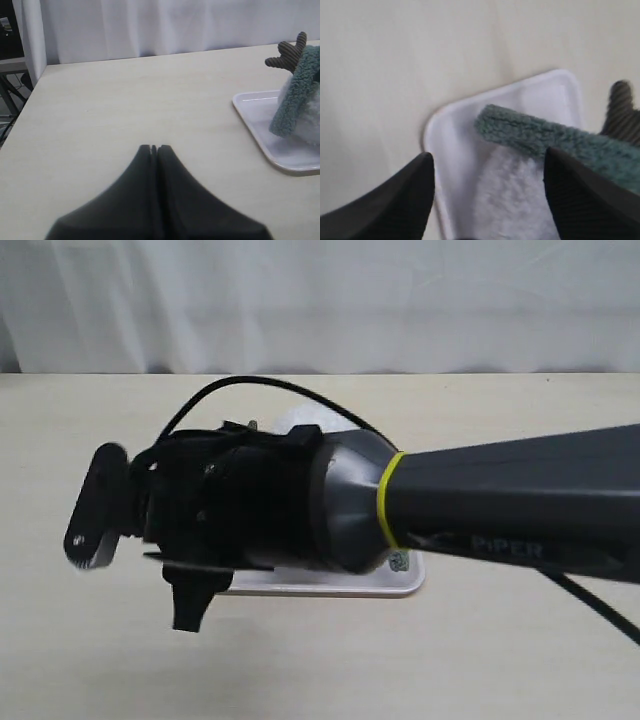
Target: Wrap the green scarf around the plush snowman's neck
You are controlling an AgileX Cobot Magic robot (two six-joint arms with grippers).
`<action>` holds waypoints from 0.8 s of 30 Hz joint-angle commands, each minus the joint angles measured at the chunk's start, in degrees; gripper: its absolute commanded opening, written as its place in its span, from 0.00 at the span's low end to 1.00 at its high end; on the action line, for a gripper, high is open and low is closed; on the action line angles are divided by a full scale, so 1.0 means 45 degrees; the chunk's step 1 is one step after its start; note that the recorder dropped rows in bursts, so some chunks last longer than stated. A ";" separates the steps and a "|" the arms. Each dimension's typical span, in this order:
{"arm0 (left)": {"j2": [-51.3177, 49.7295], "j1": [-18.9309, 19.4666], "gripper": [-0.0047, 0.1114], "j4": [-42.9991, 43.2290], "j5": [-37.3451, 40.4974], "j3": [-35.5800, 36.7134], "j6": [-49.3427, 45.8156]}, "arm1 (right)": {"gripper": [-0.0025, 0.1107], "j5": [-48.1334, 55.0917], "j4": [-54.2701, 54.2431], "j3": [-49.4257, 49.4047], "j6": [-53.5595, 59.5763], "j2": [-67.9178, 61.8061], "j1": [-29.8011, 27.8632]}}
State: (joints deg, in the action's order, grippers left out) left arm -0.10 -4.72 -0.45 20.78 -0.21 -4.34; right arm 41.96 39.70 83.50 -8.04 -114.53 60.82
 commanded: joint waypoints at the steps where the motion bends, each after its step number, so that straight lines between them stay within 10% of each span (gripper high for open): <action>1: 0.0022 0.0024 0.04 -0.0015 -0.0117 0.0046 0.0021 | 0.55 0.1020 0.1967 0.0157 0.5105 -0.0076 0.0744; 24: 0.0022 0.0024 0.04 -0.0015 -0.0117 0.0046 0.0021 | 0.55 0.0415 0.6720 0.0180 0.5141 -0.3203 0.0261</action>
State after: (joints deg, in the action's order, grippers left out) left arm -0.10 -4.72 -0.45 20.78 -0.21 -4.34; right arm 43.28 67.88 83.98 16.31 -128.39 62.98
